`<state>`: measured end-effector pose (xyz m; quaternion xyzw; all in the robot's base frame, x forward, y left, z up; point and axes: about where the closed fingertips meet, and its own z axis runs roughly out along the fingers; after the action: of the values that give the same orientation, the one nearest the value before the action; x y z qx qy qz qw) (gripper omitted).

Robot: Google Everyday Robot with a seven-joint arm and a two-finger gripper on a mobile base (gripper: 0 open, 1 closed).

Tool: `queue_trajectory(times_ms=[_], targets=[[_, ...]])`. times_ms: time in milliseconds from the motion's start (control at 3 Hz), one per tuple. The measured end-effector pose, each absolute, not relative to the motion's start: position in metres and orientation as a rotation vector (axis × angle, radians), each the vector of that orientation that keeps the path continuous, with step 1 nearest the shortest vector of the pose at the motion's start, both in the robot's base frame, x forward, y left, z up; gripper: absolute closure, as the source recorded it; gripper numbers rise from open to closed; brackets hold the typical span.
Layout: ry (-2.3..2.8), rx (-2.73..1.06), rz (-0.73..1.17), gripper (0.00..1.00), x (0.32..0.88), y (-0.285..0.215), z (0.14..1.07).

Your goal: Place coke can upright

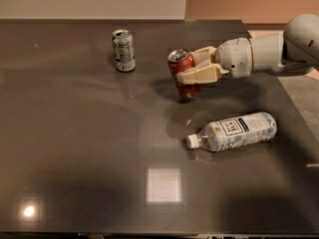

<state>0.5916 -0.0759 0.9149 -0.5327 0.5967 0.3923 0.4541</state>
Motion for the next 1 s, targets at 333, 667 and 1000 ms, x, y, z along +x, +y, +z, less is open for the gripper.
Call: queue_trajectory(times_ms=[333, 667, 1000], targets=[[1.462, -1.243, 0.991, 1.00, 0.5997, -0.0752, 0.9083], [1.428, -1.175, 1.031, 0.83, 0.6045, -0.0777, 0.9033], [1.377, -1.133, 1.072, 0.61, 0.6065, -0.0786, 0.9009]])
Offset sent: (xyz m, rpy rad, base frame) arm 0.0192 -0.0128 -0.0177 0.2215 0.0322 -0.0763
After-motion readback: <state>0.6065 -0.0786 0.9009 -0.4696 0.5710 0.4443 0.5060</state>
